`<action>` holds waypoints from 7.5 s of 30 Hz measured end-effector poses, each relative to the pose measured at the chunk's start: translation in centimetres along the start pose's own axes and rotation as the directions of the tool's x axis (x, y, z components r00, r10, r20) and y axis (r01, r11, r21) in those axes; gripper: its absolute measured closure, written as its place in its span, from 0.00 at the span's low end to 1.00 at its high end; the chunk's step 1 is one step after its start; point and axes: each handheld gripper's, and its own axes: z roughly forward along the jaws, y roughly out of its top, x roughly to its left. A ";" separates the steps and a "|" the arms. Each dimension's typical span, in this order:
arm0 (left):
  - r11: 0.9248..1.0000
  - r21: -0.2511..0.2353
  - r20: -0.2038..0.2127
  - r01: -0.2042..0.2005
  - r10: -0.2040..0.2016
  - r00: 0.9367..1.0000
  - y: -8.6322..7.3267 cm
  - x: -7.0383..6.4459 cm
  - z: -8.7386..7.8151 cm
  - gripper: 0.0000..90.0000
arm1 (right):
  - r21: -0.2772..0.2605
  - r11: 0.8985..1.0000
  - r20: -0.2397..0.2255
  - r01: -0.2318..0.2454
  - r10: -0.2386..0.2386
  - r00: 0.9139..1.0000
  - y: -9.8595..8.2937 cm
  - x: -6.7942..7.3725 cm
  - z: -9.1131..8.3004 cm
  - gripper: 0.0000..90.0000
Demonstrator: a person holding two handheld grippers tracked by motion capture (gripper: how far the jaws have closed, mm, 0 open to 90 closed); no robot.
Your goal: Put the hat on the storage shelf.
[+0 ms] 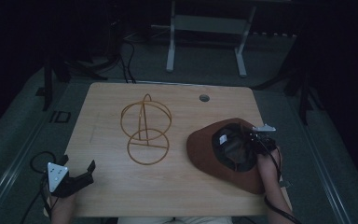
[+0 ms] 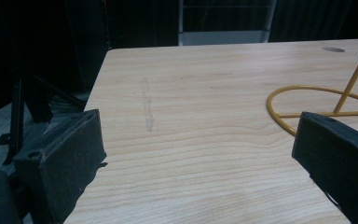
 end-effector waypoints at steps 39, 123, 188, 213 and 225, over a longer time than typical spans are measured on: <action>0.990 0.142 -0.076 0.028 -0.017 0.997 -0.1 0.2 0.5 0.03 | -0.370 0.903 -0.147 -0.219 0.176 0.973 6.4 -2.5 -10.5 0.94; 0.953 -0.077 0.595 -0.294 0.280 0.753 25.6 -30.3 11.0 0.16 | -0.511 0.840 -0.204 -0.183 0.089 0.975 9.9 -1.6 -17.4 0.94; 0.895 -0.196 0.364 -0.402 0.447 0.817 24.5 -32.3 14.1 0.97 | -0.521 0.825 -0.307 -0.220 0.060 0.950 2.5 -4.6 -20.9 0.46; 0.824 -0.547 0.683 -0.148 0.542 0.489 23.1 -28.5 11.4 0.97 | -0.513 0.838 -0.398 -0.184 -0.042 0.916 2.7 -6.4 -19.4 0.54; 0.820 -0.572 0.761 -0.028 0.544 0.353 23.1 -28.6 10.8 0.97 | -0.635 0.768 -0.476 -0.083 -0.304 0.825 3.8 -2.5 -20.9 0.50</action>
